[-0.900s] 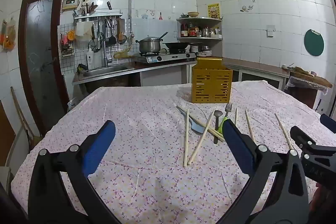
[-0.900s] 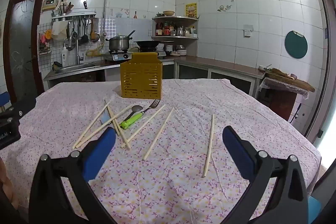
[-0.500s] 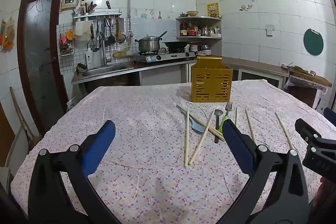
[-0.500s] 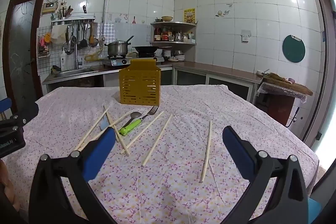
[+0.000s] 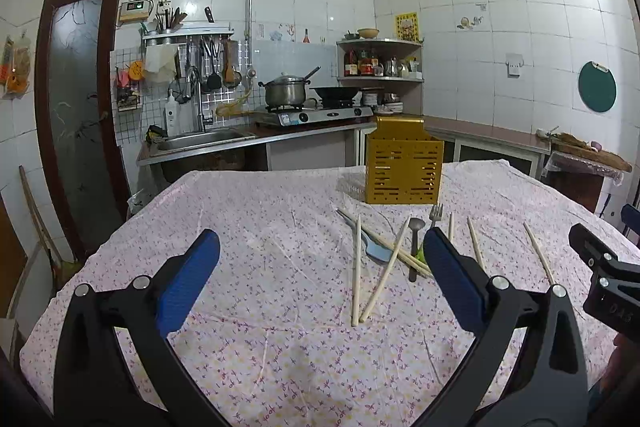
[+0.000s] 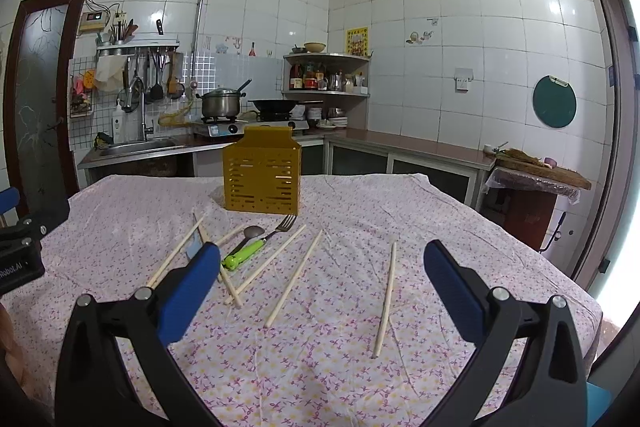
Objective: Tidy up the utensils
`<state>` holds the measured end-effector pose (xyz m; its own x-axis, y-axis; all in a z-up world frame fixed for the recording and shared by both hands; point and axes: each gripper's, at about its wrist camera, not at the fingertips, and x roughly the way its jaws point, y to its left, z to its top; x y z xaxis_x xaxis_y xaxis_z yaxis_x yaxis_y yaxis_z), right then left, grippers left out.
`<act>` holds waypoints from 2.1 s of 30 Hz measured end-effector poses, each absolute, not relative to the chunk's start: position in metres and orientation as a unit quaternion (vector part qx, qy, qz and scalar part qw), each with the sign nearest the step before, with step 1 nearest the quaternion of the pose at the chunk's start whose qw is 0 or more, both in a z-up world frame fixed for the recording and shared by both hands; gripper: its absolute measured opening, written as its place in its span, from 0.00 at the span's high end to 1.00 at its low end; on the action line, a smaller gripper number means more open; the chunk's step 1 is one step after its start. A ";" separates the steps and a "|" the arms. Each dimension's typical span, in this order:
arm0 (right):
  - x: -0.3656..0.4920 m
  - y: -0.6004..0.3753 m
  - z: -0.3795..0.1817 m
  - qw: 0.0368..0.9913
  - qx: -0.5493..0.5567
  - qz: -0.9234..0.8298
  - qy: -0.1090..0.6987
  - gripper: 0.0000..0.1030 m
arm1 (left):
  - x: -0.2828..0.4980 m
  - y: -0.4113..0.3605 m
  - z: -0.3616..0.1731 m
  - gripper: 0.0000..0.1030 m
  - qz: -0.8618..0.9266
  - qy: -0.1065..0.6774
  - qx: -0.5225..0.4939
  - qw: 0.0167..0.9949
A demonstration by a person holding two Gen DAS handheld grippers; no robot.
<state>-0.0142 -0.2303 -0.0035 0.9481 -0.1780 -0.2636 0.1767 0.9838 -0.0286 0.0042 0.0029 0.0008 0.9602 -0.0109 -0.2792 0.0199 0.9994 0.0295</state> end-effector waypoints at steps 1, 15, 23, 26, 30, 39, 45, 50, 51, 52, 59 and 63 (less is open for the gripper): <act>-0.015 -0.231 -0.003 0.987 -0.001 -0.090 0.133 0.04 | 0.004 0.003 0.001 0.04 -0.008 0.140 0.016 0.990; -0.018 -0.231 -0.002 0.988 -0.002 -0.094 0.124 0.04 | 0.004 0.006 0.003 0.04 -0.008 0.143 0.015 0.989; -0.019 -0.232 -0.002 0.988 -0.001 -0.096 0.123 0.04 | 0.004 0.006 0.002 0.04 -0.005 0.145 0.016 0.989; -0.017 -0.233 -0.003 0.988 0.001 -0.096 0.124 0.04 | 0.004 0.006 0.002 0.04 -0.005 0.144 0.016 0.989; -0.017 -0.236 -0.004 0.988 0.003 -0.097 0.124 0.04 | 0.004 0.005 0.002 0.04 -0.005 0.144 0.018 0.989; -0.017 -0.237 -0.005 0.987 0.003 -0.096 0.125 0.04 | 0.004 0.004 0.003 0.04 -0.007 0.145 0.018 0.989; -0.016 -0.237 -0.007 0.987 0.005 -0.094 0.127 0.04 | 0.005 0.003 0.003 0.04 -0.006 0.147 0.018 0.989; -0.015 -0.236 -0.008 0.987 0.004 -0.093 0.129 0.04 | 0.006 0.002 0.003 0.04 -0.006 0.147 0.019 0.989; -0.016 -0.236 -0.008 0.987 0.004 -0.093 0.129 0.04 | 0.006 0.002 0.003 0.04 -0.007 0.147 0.019 0.989; -0.016 -0.236 -0.008 0.987 0.004 -0.093 0.128 0.04 | 0.006 0.002 0.003 0.04 -0.007 0.147 0.019 0.989; -0.016 -0.236 -0.008 0.987 0.004 -0.093 0.129 0.04 | 0.006 0.004 0.003 0.04 -0.008 0.147 0.019 0.989; -0.016 -0.235 -0.008 0.987 0.004 -0.093 0.129 0.04 | 0.006 0.004 0.002 0.04 -0.008 0.147 0.018 0.989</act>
<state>-0.0162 -0.2355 -0.0075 0.9494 -0.1828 -0.2553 0.1847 0.9826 -0.0167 0.0057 0.0036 0.0022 0.9568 -0.0095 -0.2907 0.0204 0.9992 0.0343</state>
